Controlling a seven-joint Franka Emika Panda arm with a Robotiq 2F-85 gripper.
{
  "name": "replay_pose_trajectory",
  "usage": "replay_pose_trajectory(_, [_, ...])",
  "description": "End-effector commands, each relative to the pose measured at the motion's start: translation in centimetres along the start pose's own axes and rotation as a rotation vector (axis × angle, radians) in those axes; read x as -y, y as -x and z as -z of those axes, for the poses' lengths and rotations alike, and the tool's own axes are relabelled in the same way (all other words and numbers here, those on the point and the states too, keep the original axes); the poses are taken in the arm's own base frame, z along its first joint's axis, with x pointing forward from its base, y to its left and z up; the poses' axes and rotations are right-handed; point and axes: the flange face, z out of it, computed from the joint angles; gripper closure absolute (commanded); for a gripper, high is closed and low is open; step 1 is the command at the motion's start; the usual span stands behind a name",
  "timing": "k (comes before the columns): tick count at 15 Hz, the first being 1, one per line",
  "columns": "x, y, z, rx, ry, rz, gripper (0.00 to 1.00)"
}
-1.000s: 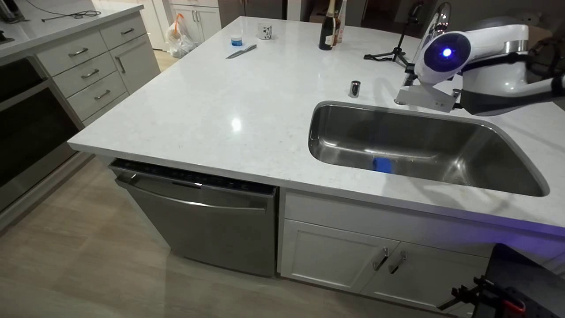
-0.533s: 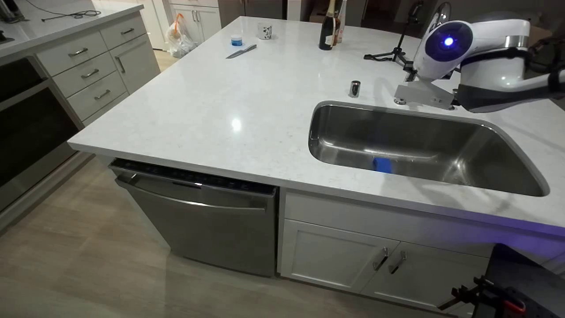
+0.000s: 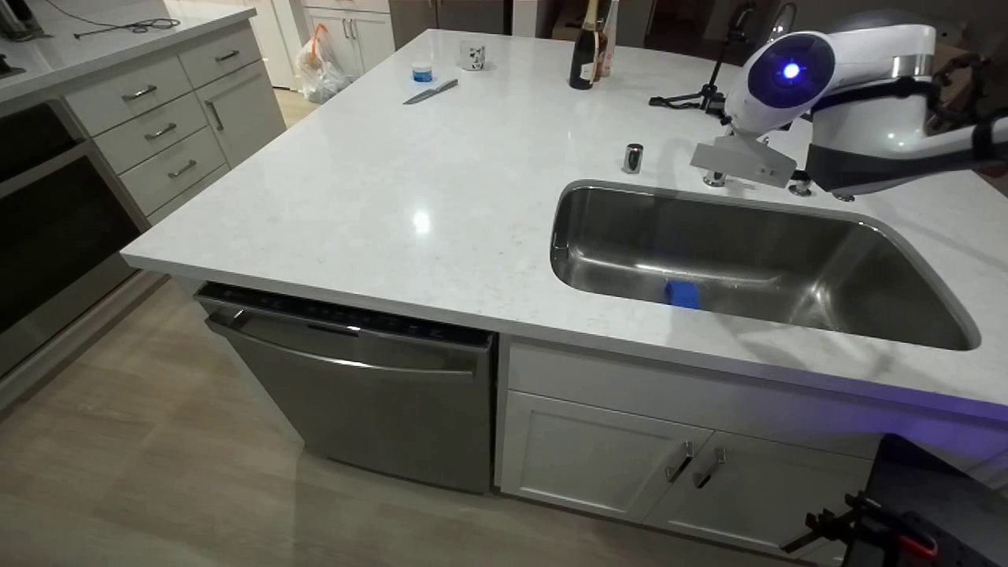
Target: Push the spout back in the faucet
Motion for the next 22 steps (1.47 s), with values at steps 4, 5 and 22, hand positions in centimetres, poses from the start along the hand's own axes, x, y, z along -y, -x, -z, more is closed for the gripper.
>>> replay_pose_trajectory(4, [0.2,-4.4,1.0,-0.102,0.009,0.017,0.73])
replay_pose_trajectory(5, [0.3,-4.4,1.1,-0.097,0.008,0.026,0.67])
replay_pose_trajectory(22, [3.2,-1.4,-1.9,0.008,0.080,0.312,0.00])
